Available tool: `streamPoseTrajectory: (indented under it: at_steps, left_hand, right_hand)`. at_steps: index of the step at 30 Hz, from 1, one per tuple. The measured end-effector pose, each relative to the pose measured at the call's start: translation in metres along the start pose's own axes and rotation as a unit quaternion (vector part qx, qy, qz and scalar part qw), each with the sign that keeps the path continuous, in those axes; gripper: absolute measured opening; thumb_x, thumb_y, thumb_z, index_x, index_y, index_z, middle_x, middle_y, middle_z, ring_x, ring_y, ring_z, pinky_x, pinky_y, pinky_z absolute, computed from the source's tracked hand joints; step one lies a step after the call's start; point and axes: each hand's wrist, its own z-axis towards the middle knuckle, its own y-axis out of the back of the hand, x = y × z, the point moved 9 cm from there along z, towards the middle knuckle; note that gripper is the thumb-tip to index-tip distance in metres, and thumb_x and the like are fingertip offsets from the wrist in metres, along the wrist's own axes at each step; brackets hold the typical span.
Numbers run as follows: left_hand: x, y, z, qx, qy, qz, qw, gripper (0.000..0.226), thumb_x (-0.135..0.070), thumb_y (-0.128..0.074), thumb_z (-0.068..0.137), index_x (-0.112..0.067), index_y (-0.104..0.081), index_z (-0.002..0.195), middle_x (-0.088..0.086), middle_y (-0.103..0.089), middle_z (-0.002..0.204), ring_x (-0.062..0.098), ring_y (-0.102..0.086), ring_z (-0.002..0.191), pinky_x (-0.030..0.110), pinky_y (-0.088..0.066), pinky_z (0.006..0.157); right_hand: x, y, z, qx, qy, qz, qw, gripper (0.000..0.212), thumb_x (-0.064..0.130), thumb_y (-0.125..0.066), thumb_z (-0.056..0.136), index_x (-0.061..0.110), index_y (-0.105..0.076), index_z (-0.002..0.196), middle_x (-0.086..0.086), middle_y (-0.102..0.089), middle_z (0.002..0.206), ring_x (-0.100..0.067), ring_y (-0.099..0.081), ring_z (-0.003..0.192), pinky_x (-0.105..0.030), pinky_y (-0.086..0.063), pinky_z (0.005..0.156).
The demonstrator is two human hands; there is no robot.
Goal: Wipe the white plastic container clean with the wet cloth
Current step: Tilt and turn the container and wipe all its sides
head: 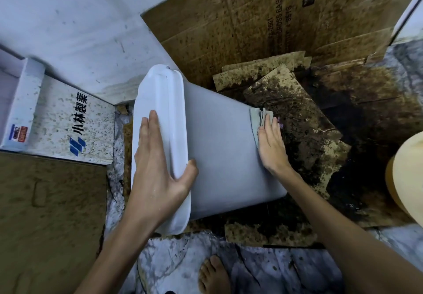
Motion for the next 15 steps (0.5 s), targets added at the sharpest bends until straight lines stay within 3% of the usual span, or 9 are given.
streamPoseTrajectory:
  at_steps: [4,10,15]
  left_hand:
    - [-0.005,-0.001,0.0,0.0,0.004,0.0,1.0,0.111,-0.052,-0.057,0.088,-0.024,0.012,0.17,-0.002,0.008,0.179,0.012,0.006,0.165,0.04,-0.004,0.133]
    - [-0.008,-0.001,0.001,0.001,-0.002,0.006,1.0,0.111,-0.051,-0.057,0.087,-0.02,0.011,0.17,-0.001,0.007,0.179,0.015,0.006,0.165,0.036,-0.002,0.131]
    - [-0.005,-0.001,0.002,-0.002,-0.011,0.008,1.0,0.109,-0.048,-0.06,0.092,-0.017,0.009,0.17,0.002,0.006,0.179,0.017,0.005,0.165,0.034,-0.003,0.131]
  right_hand:
    - [0.027,-0.003,-0.01,0.0,0.007,0.013,1.0,0.058,0.036,-0.018,0.117,0.025,-0.001,0.171,-0.003,0.01,0.178,-0.014,0.013,0.163,-0.037,0.009,0.131]
    - [0.119,-0.024,-0.061,0.044,0.159,0.017,0.986,0.064,0.054,-0.008,0.109,0.036,0.007,0.168,0.011,0.021,0.174,-0.009,0.022,0.159,-0.034,0.015,0.125]
    - [0.134,-0.034,-0.105,0.055,0.261,0.015,0.964,0.061,0.044,-0.021,0.113,0.034,-0.001,0.17,0.021,0.018,0.173,0.001,0.019,0.159,-0.027,0.008,0.127]
